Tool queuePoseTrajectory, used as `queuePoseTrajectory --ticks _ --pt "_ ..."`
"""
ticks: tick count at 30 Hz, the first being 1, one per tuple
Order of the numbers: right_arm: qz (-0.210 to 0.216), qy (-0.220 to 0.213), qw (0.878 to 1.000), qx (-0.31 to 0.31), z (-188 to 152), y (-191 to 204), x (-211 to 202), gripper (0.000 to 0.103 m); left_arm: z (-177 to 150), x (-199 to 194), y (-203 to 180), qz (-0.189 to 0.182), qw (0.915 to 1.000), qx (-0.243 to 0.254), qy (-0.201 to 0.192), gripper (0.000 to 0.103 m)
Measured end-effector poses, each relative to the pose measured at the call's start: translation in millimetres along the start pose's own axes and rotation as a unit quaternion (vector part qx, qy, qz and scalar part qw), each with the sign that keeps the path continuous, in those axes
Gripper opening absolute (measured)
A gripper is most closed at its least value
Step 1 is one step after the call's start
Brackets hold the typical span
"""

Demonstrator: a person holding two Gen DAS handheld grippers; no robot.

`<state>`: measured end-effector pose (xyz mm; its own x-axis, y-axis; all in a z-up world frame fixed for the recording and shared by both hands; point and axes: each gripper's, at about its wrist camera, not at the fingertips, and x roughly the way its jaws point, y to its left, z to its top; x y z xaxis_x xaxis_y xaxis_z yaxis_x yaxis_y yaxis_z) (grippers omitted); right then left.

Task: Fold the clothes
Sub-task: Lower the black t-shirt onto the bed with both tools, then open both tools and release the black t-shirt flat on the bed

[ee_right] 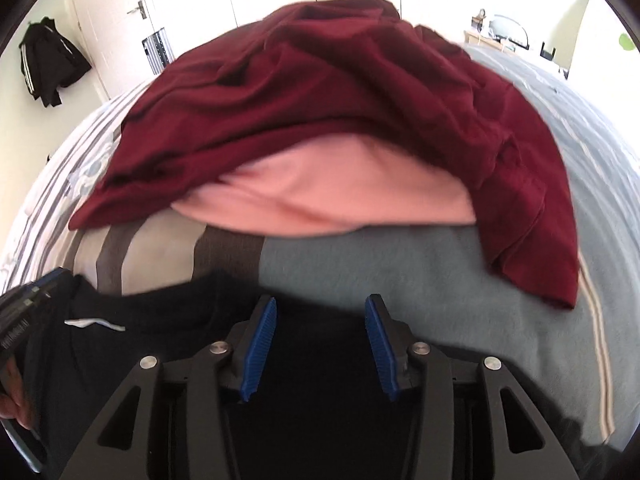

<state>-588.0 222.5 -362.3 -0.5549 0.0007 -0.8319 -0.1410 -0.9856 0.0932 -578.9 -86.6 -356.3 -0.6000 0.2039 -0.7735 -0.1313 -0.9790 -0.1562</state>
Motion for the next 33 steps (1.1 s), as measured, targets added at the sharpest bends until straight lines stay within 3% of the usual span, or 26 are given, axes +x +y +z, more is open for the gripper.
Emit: queuePoseTrajectory --ticks 2,5,11,13,18,19,21,23,27,30,33 --pt "0.017 -0.016 1.0 0.005 0 -4 -20 0.041 1 -31 17 -0.006 0.9998 -0.011 -0.014 0.04" --pt "0.01 -0.029 0.999 -0.025 -15 -8 -59 0.044 -18 -84 49 0.021 0.9996 0.0 -0.021 0.043" --pt "0.003 -0.015 0.997 -0.072 -77 -22 -122 0.044 -104 -164 98 0.095 0.9949 0.02 0.027 0.055" --pt "-0.007 -0.01 0.997 -0.08 -101 -25 -138 0.044 -133 -172 110 0.111 0.9923 0.004 0.054 0.059" --pt "-0.012 0.025 0.999 -0.031 -145 -45 -145 0.05 -187 -170 130 0.133 0.9852 -0.023 0.106 0.06" --pt "-0.018 0.031 0.999 -0.031 -152 -47 -143 0.05 -191 -168 133 0.119 0.9863 -0.029 0.11 0.059" --pt "-0.019 0.033 0.999 -0.026 -158 -48 -143 0.05 -195 -164 136 0.091 0.9886 -0.037 0.114 0.044" --pt "-0.019 0.032 0.999 -0.022 -160 -49 -142 0.05 -195 -163 134 0.08 0.99 -0.027 0.113 0.004" --pt "-0.021 0.03 0.999 -0.013 -158 -47 -140 0.05 -187 -168 139 0.077 0.9913 -0.029 0.103 0.002" --pt "-0.024 0.034 0.999 -0.006 -153 -44 -136 0.05 -167 -181 159 0.105 0.9908 -0.046 0.073 0.001" --pt "-0.024 0.035 0.999 -0.004 -148 -43 -133 0.05 -127 -192 196 0.162 0.9845 -0.057 0.036 0.002"
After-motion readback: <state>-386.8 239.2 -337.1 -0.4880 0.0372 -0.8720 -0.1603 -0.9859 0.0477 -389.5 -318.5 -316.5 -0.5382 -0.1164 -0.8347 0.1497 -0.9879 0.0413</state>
